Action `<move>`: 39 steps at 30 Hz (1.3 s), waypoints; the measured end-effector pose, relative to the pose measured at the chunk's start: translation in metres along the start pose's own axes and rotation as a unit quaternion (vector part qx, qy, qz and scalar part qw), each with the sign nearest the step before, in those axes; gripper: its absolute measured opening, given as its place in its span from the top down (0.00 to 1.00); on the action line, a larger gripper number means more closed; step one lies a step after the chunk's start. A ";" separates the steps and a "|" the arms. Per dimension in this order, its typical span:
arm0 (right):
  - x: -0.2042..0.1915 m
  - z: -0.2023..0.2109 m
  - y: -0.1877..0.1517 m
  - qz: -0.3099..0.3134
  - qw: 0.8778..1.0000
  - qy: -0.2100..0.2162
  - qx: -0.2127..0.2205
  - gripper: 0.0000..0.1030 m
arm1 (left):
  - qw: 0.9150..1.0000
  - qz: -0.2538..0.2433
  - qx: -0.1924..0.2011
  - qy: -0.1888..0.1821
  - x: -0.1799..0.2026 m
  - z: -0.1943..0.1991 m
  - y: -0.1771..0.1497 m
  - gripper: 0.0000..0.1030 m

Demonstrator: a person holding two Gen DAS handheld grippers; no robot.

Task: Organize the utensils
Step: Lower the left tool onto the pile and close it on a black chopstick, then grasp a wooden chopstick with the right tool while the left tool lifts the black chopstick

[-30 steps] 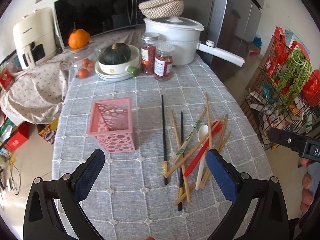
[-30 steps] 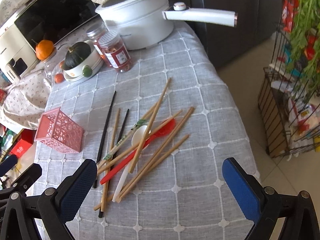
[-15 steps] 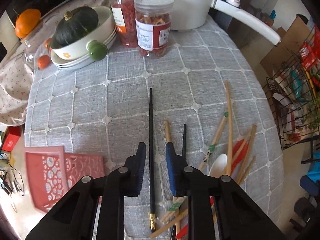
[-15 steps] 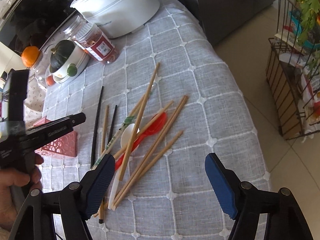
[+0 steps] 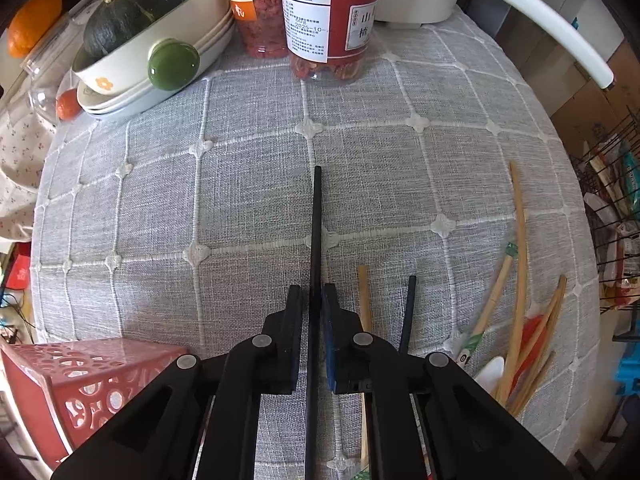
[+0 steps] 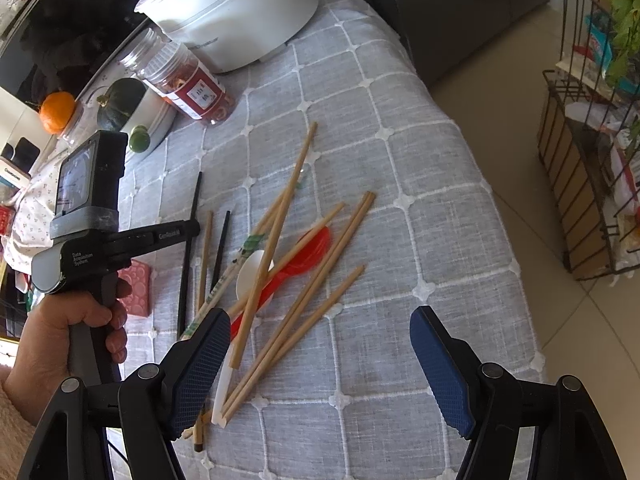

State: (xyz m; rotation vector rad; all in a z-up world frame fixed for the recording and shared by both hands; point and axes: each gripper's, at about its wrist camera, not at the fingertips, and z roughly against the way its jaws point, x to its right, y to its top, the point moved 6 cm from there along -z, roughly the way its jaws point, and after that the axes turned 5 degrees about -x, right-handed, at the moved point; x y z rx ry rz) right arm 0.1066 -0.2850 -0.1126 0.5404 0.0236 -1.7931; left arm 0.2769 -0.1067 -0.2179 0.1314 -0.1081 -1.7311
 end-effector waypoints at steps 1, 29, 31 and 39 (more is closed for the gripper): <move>-0.001 0.000 0.000 0.001 1.000 0.001 0.000 0.24 | 1.000 -0.002 0.000 0.001 0.001 0.001 -0.002 0.95; 0.002 -0.050 0.026 -0.033 0.999 -0.004 -0.017 0.59 | 0.961 -0.024 0.242 -0.128 -0.070 0.208 -0.148 0.95; -0.002 -0.056 0.038 -0.031 0.999 0.000 -0.017 0.64 | 0.957 -0.024 0.257 -0.133 -0.076 0.218 -0.150 0.95; -0.016 -0.094 0.085 -0.024 1.000 -0.007 -0.017 0.77 | 0.950 -0.024 0.271 -0.152 -0.089 0.226 -0.150 0.95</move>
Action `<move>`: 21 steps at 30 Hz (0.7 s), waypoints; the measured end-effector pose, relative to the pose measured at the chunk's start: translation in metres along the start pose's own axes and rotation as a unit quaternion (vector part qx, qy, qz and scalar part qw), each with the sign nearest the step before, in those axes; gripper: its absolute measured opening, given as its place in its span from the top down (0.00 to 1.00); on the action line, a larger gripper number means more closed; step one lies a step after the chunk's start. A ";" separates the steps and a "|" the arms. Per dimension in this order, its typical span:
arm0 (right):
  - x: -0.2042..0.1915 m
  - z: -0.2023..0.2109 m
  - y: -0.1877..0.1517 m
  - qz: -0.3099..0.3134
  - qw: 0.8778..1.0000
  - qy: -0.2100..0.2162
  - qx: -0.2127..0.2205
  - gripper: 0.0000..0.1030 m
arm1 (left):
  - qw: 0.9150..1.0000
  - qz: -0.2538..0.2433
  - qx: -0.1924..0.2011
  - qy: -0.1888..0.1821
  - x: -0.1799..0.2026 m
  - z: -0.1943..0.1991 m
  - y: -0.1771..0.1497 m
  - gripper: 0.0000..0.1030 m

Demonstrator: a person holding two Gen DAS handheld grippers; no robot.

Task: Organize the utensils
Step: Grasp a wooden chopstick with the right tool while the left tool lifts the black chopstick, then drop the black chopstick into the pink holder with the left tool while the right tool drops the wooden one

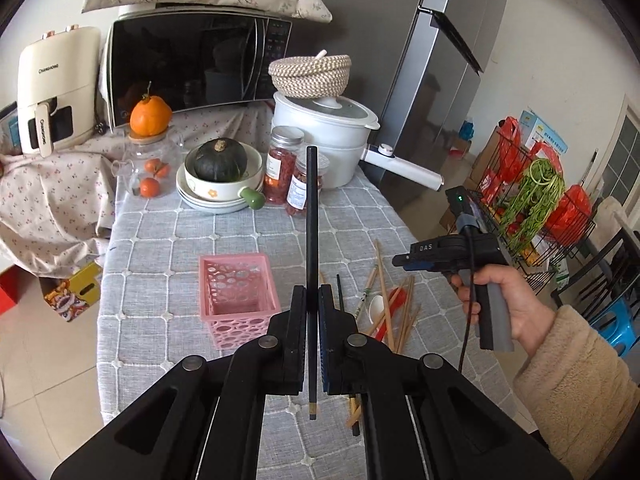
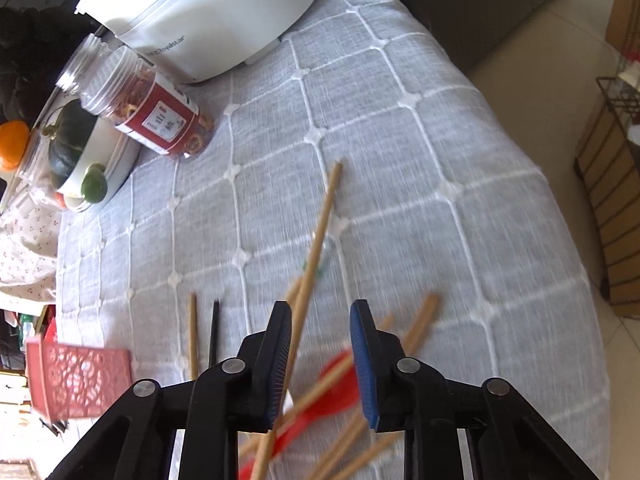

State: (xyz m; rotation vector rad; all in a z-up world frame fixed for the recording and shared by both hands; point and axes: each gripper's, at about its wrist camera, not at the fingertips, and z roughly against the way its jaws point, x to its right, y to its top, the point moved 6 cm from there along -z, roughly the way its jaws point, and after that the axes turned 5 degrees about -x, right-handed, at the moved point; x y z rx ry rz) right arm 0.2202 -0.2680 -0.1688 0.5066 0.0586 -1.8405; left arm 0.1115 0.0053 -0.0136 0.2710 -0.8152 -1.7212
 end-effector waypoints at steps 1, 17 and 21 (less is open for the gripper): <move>-0.001 -0.006 0.005 -0.001 1.000 -0.002 -0.001 0.78 | 1.000 0.000 -0.001 0.000 -0.001 -0.001 0.000 0.95; -0.004 -0.020 0.017 -0.002 1.000 -0.025 0.002 0.94 | 1.000 0.004 -0.001 -0.001 -0.010 -0.005 0.001 0.95; -0.016 0.019 0.005 0.002 0.999 -0.012 0.036 0.94 | 0.999 0.004 0.033 0.000 -0.010 0.013 0.007 0.95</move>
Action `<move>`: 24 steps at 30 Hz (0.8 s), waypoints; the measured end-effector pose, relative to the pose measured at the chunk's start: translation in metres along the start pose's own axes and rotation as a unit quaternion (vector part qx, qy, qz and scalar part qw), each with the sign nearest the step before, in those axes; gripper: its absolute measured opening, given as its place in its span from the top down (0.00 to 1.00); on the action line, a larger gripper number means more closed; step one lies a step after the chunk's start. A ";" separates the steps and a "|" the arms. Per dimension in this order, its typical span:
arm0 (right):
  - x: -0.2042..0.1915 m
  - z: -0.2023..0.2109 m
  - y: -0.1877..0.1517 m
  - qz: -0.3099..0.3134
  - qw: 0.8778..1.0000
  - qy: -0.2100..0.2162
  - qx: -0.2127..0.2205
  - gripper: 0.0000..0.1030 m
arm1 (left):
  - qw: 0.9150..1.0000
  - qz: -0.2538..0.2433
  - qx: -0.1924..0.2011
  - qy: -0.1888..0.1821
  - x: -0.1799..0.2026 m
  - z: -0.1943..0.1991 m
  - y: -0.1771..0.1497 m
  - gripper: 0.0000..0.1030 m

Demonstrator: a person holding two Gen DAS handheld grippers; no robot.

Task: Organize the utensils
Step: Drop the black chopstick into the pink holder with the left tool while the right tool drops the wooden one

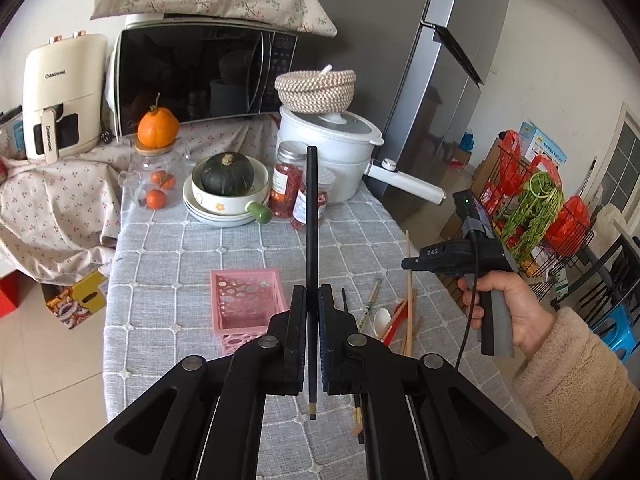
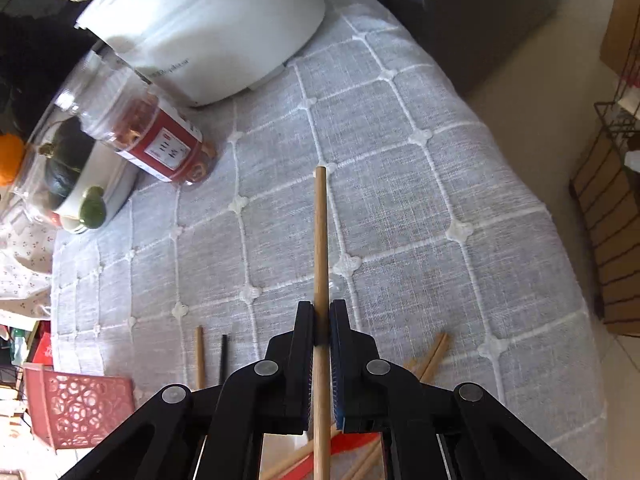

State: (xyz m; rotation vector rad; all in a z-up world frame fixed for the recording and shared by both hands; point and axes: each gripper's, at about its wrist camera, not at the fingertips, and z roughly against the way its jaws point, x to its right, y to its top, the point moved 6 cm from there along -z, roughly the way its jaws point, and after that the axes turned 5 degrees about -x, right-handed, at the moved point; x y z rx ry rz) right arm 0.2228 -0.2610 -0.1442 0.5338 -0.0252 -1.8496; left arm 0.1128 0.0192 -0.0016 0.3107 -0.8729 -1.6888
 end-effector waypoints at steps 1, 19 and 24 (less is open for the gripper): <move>-0.005 0.010 -0.002 0.005 1.000 0.004 0.010 0.94 | 1.000 0.001 0.011 -0.001 0.000 0.006 0.002 0.95; -0.092 0.160 -0.055 0.094 0.975 0.075 0.186 0.94 | 0.979 0.055 0.191 0.042 -0.049 0.046 0.042 0.95; -0.118 0.171 -0.056 0.113 0.966 0.102 0.209 0.94 | 0.981 0.070 0.167 0.070 -0.068 0.005 0.045 0.95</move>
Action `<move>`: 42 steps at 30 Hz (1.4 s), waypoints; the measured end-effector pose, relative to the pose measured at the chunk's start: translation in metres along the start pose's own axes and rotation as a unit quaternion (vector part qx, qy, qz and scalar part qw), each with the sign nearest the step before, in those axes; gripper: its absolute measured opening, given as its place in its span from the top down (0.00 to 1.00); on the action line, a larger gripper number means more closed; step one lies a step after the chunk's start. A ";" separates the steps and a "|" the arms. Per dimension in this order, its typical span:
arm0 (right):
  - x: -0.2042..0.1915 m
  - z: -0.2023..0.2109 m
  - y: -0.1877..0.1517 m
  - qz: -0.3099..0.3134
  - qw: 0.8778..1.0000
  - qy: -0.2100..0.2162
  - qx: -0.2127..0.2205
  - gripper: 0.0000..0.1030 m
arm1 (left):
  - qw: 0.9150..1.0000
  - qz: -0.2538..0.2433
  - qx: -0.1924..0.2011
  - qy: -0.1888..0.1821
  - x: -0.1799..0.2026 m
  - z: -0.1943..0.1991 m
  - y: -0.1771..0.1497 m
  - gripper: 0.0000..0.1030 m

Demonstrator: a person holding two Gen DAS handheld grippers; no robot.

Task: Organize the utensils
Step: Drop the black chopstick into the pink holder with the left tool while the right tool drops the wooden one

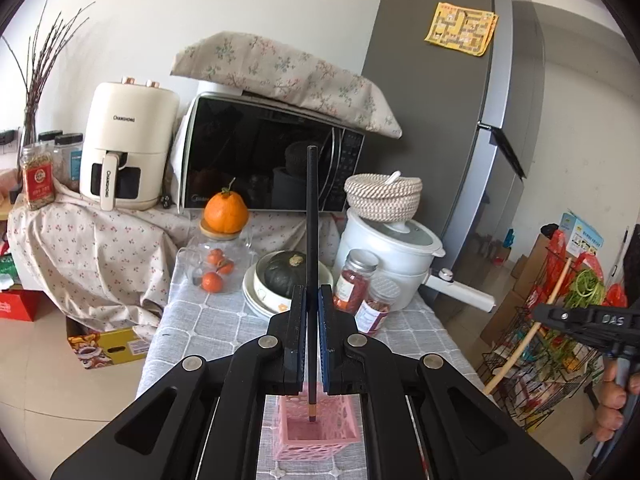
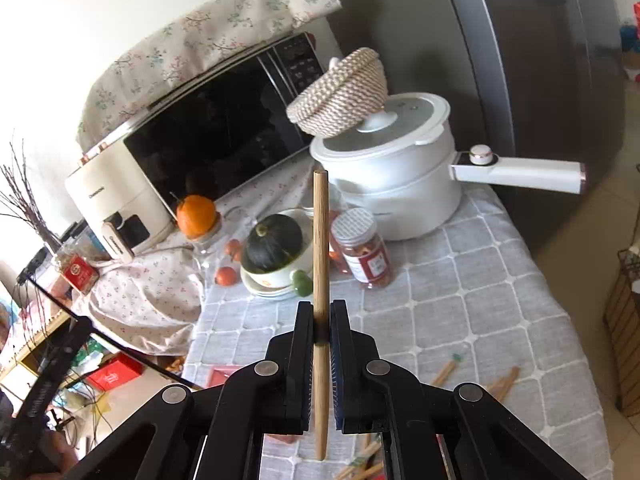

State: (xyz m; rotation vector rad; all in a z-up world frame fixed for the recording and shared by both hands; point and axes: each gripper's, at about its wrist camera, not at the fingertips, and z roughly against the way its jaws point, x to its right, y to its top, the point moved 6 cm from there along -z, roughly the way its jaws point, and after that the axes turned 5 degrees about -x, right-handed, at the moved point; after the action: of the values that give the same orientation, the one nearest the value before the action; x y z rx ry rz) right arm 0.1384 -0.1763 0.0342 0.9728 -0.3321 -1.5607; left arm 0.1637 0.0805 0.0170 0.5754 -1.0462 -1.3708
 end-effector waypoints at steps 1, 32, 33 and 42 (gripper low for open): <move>-0.006 -0.001 0.001 0.004 1.000 0.007 0.003 0.94 | 1.000 0.007 -0.004 0.002 -0.003 -0.008 -0.002 0.95; -0.065 -0.119 -0.017 0.028 0.998 0.042 -0.025 0.94 | 0.988 0.036 -0.136 0.058 -0.027 -0.061 -0.034 0.43; -0.064 -0.125 -0.019 0.024 0.998 0.044 -0.036 0.94 | 0.987 0.030 -0.142 0.066 -0.027 -0.060 -0.036 0.40; -0.059 -0.159 -0.034 0.006 0.996 0.044 -0.078 0.94 | 0.981 0.005 -0.172 0.085 -0.028 -0.060 -0.049 0.37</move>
State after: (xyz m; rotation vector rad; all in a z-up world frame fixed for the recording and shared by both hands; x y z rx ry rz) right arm 0.2284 -0.0645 -0.0633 0.9126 -0.1525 -1.5038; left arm 0.1935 0.0851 -0.0594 0.4206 -0.6546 -1.4264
